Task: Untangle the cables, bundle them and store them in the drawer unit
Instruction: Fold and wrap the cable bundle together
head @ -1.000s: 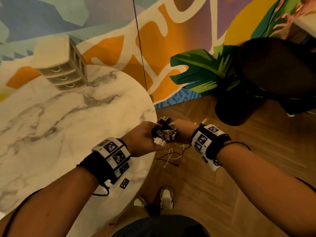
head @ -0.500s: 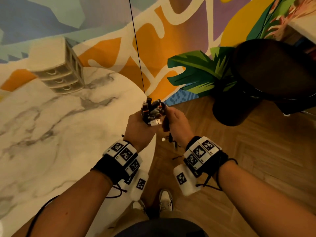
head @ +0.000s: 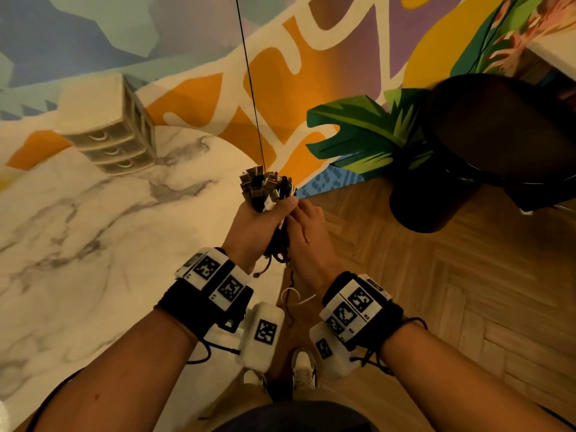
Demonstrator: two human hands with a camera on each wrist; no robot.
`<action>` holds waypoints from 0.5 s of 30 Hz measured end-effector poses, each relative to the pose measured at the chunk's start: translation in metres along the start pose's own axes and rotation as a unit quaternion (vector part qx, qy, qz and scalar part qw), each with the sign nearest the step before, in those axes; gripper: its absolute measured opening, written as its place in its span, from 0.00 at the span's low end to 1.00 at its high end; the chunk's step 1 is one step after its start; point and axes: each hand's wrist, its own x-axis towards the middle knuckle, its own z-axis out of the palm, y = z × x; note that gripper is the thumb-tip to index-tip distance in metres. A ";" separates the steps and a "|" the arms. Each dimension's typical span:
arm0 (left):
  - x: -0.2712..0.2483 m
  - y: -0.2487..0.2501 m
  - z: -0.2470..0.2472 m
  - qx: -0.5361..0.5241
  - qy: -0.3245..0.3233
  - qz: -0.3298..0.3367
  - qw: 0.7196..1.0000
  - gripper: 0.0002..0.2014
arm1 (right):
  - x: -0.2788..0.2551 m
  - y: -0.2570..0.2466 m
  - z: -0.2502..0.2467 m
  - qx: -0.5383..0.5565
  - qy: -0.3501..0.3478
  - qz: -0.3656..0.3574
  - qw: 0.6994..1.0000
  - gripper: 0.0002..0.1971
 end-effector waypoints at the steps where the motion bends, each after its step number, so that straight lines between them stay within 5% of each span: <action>1: -0.001 0.001 -0.001 -0.008 -0.014 -0.014 1.000 0.16 | -0.001 0.002 -0.001 -0.051 -0.011 -0.012 0.999 0.22; 4: 0.000 0.005 -0.006 -0.016 -0.047 -0.041 0.998 0.14 | -0.001 0.004 -0.002 -0.139 0.003 -0.044 0.989 0.16; 8: -0.001 0.008 -0.013 -0.056 -0.063 -0.058 0.995 0.13 | -0.001 -0.003 -0.009 -0.098 -0.007 -0.043 0.994 0.14; 15: -0.004 0.008 -0.013 -0.077 -0.069 -0.065 0.993 0.06 | -0.003 0.001 -0.008 0.033 0.016 0.040 0.999 0.40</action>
